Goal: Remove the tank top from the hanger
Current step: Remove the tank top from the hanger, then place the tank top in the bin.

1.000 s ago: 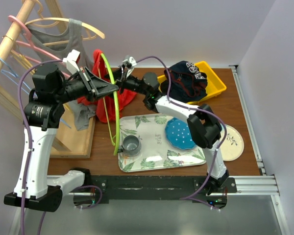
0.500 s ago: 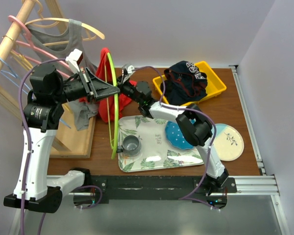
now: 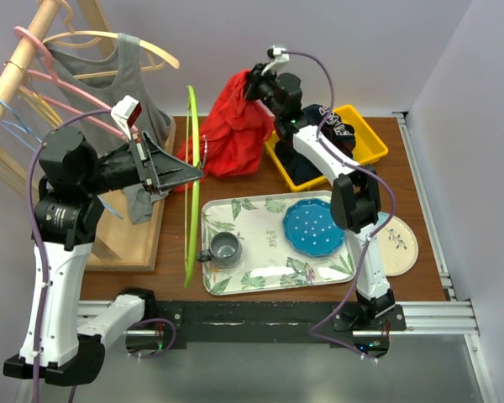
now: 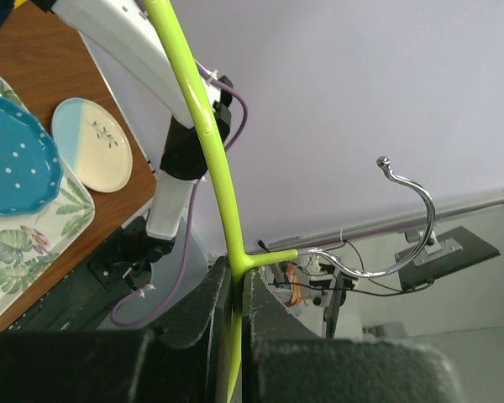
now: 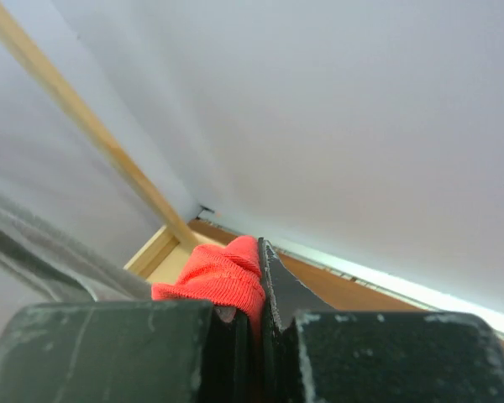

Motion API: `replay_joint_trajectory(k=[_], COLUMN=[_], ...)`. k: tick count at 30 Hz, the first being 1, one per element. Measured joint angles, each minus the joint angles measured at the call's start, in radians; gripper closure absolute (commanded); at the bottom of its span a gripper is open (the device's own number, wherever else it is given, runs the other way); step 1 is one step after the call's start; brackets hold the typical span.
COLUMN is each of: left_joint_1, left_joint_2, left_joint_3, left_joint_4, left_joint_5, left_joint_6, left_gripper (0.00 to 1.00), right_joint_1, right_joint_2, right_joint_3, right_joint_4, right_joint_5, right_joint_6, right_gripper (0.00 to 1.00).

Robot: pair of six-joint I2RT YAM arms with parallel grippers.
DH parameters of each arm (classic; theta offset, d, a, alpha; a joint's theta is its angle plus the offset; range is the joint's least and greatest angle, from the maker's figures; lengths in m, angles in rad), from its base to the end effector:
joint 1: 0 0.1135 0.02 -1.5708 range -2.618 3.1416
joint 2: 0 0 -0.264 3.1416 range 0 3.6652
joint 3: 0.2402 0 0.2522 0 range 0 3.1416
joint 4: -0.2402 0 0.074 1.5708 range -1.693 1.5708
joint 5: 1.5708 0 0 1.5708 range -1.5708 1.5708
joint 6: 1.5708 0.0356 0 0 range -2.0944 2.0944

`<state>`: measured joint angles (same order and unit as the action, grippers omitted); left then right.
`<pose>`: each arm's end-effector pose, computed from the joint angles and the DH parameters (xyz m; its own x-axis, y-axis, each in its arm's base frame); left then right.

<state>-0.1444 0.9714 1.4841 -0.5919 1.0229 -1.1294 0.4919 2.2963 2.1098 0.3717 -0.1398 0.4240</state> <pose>0.1414 -0.0513 0.4966 -0.8626 -0.3505 -0.3648 0.3210 0.1782 -0.9302 0.4863 0.2662 0.3447 -0.0941 0.4118 -0.9064 -0.6031 0.7008 0.3810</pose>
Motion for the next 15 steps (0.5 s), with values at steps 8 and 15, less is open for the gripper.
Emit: replay_joint_trajectory(k=[8,15], left_joint_1=[0.0,0.0], left_joint_2=[-0.044,-0.121], left_joint_3=[-0.043,-0.257], left_joint_4=[0.047,0.216], left_joint_5=[-0.005,-0.087], left_joint_6=[-0.004,-0.078], left_gripper=[1.0,1.0], right_joint_1=[-0.008,-0.013], right_joint_2=[0.013,-0.132], right_joint_3=[0.174,0.26], right_joint_4=[-0.158,-0.328], right_joint_5=[-0.029,-0.005], right_joint_6=[-0.035,-0.15], right_gripper=[1.0,1.0])
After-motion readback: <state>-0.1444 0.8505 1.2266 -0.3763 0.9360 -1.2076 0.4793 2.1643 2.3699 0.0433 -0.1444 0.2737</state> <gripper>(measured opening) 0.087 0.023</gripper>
